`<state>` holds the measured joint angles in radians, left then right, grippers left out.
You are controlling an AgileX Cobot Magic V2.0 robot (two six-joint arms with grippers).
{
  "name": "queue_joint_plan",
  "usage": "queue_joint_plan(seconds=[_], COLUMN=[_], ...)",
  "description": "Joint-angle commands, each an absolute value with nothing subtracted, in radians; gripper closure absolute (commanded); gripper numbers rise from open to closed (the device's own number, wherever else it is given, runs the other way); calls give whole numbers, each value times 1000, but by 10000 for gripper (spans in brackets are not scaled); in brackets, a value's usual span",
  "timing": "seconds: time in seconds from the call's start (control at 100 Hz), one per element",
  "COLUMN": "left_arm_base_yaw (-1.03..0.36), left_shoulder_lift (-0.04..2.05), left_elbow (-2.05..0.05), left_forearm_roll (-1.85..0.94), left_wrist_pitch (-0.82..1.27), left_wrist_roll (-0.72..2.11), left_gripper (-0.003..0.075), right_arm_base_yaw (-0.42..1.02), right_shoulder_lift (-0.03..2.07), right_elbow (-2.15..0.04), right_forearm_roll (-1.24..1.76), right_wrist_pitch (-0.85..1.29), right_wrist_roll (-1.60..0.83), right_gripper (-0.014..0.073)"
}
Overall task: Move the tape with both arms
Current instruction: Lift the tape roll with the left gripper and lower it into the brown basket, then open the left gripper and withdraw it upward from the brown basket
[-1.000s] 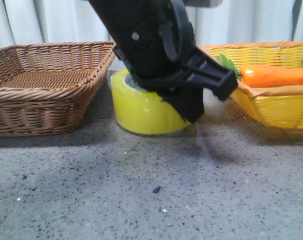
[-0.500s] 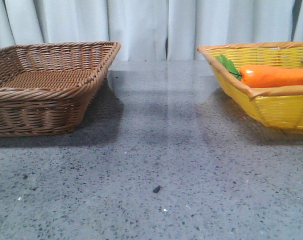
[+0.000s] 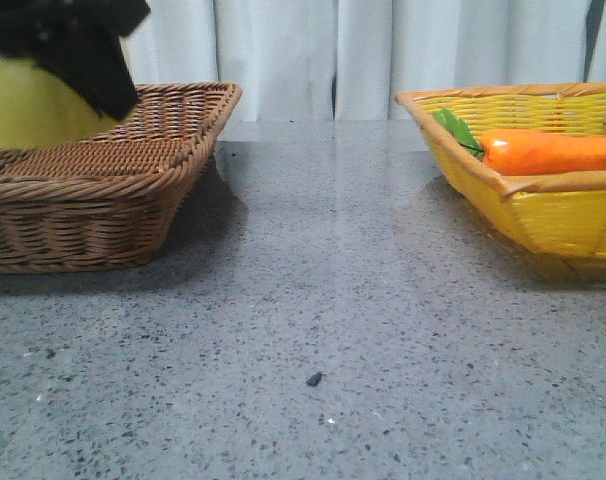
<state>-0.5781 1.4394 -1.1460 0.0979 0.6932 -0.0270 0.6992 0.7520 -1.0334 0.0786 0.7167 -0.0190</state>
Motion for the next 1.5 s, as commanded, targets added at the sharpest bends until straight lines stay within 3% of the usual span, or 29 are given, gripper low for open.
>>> queue_joint_plan(seconds=[0.0, 0.21, 0.4, 0.47, 0.84, 1.15, 1.49], left_arm_base_yaw=[-578, -578, -578, -578, -578, -578, -578], left_shoulder_lift=[1437, 1505, 1512, 1506, 1291, 987, 600], left_elbow=[-1166, -1166, -1166, -1166, -1166, -1020, -665], left_forearm_roll=[88, 65, 62, 62, 50, 27, -24], left_wrist_pitch=[591, 593, 593, 593, 572, 443, 248], left_wrist_roll=[-29, -29, -29, -29, -30, -30, -30], left_gripper=[741, 716, 464, 427, 444, 743, 741], right_arm_base_yaw=[699, 699, 699, 699, 699, 699, 699], right_shoulder_lift=[746, 746, 746, 746, 672, 494, 284], right_elbow=[-1056, -1056, -1056, -1056, -875, -644, -457], right_forearm_roll=[71, 71, 71, 71, 47, 32, -63], right_wrist_pitch=[651, 662, 670, 668, 500, 251, 119], right_wrist_roll=[-24, -24, -24, -24, -24, -24, -24], right_gripper=[656, 656, 656, 656, 656, 656, 656])
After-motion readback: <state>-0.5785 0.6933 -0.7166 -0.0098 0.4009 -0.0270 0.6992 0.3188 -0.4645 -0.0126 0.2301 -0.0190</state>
